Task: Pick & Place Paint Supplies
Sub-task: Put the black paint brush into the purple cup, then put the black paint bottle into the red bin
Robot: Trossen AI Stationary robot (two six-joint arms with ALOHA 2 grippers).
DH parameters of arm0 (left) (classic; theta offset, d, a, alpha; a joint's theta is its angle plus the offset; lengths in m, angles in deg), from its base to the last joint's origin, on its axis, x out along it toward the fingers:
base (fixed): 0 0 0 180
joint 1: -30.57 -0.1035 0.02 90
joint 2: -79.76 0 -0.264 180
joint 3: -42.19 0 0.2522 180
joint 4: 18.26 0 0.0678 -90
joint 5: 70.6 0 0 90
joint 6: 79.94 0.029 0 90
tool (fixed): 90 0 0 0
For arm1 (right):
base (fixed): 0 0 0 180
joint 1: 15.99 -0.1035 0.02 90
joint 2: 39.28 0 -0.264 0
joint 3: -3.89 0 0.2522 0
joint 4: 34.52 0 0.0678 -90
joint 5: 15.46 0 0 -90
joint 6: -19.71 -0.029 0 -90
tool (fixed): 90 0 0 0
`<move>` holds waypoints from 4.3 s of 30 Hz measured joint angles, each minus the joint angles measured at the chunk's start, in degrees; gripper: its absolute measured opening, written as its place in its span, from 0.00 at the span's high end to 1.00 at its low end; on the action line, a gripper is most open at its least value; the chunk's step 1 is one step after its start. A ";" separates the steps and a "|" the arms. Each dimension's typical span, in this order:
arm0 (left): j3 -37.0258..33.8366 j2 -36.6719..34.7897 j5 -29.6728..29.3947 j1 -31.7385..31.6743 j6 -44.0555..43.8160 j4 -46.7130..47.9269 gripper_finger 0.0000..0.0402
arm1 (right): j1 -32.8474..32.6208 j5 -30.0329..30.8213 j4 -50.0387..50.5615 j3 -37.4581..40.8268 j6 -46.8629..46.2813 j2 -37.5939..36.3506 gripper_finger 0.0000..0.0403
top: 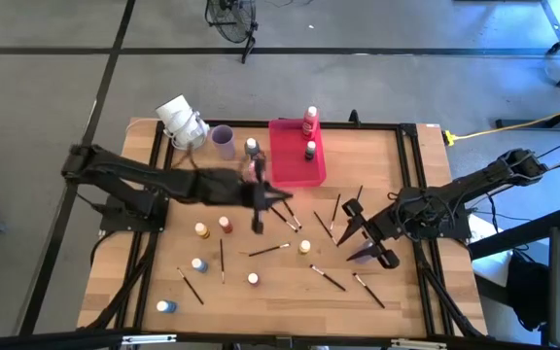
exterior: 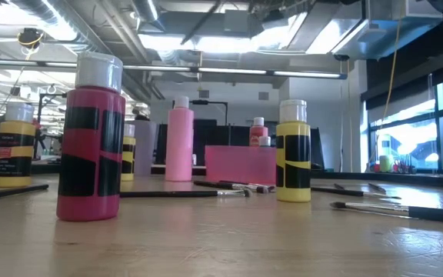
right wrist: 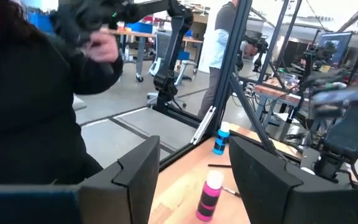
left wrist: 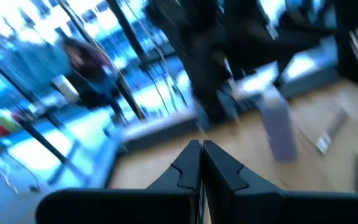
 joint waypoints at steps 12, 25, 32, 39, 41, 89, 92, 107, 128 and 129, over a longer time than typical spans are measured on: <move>-14.36 -6.81 -0.37 -14.43 -0.41 -27.67 0.99 | 0.09 0.08 1.71 0.02 1.85 0.00 0.51; -36.17 -19.57 -2.52 -21.13 -0.70 -59.11 0.99 | 3.01 12.81 2.78 0.02 3.09 0.00 0.51; -41.72 -17.80 -6.07 -28.09 -5.77 -67.23 0.99 | 5.37 12.97 4.09 0.02 3.37 0.00 0.51; -42.81 -12.88 -7.34 -36.79 -13.18 -67.63 0.99 | 7.63 12.98 7.78 0.02 5.53 -0.02 0.51; -43.02 -10.44 -5.75 -38.98 -15.60 -69.07 0.99 | 8.25 12.98 8.30 0.04 5.53 -0.02 0.51; -46.70 7.38 -7.10 -44.34 -22.77 -80.30 0.99 | 9.29 12.94 9.12 0.04 6.13 -0.02 0.51; -46.70 7.38 -4.68 -44.34 -21.58 -79.40 0.99 | 9.29 12.94 9.20 0.04 6.11 -0.02 0.51; -46.70 7.37 -4.87 -44.45 -20.35 -75.71 0.89 | 9.29 12.92 9.22 0.04 5.94 -0.02 0.51; -46.33 4.70 0.92 -42.19 -21.24 -80.12 0.50 | 9.29 11.89 11.10 0.04 5.94 -0.02 0.51; -46.21 3.84 1.61 -41.85 -21.24 -79.90 0.49 | 9.29 11.89 11.17 0.04 5.95 -0.01 0.51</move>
